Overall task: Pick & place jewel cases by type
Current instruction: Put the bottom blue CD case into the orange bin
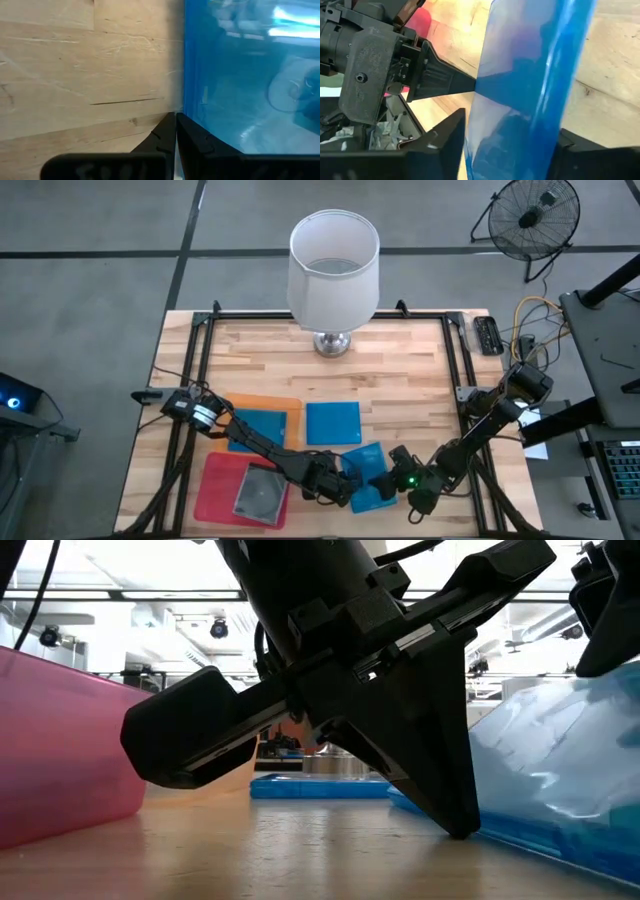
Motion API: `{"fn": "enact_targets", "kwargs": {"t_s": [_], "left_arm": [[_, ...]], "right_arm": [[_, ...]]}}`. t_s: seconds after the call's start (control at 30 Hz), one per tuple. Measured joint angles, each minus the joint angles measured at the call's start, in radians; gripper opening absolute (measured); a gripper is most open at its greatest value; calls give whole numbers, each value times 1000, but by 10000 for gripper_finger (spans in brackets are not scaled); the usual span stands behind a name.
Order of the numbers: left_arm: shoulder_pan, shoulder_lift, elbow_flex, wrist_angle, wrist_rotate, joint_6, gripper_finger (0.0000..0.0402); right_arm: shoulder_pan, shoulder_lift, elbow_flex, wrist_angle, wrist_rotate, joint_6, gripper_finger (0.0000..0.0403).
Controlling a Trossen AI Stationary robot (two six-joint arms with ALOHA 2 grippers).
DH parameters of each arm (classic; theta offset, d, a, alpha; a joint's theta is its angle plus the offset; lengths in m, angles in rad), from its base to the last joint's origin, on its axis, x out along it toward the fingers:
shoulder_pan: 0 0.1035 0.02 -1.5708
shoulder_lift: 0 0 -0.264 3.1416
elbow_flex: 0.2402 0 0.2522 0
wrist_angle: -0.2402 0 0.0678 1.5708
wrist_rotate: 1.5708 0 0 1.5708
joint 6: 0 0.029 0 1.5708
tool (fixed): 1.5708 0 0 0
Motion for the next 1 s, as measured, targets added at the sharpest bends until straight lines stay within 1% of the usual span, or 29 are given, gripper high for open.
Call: {"fn": "enact_targets", "kwargs": {"t_s": [0.27, 0.53, 0.7, 0.9, 1.0], "left_arm": [[2, 0, 0, 0, 3, 0, 0], [6, -8, -2, -1, 3, 0, 0], [10, -49, -4, -36, 2, 61, 0], [21, -125, -4, -81, -12, 184, 0], [25, -158, -4, -87, -39, 236, 0]], "right_arm": [[0, 0, 0, 0, 0, -1, 88], [1, -9, 0, 1, -3, -32, 35], [2, -35, 0, -2, -19, -69, 19], [3, -107, -1, -98, -21, -94, 14], [1, -147, -1, -130, -19, -124, 14]]}}
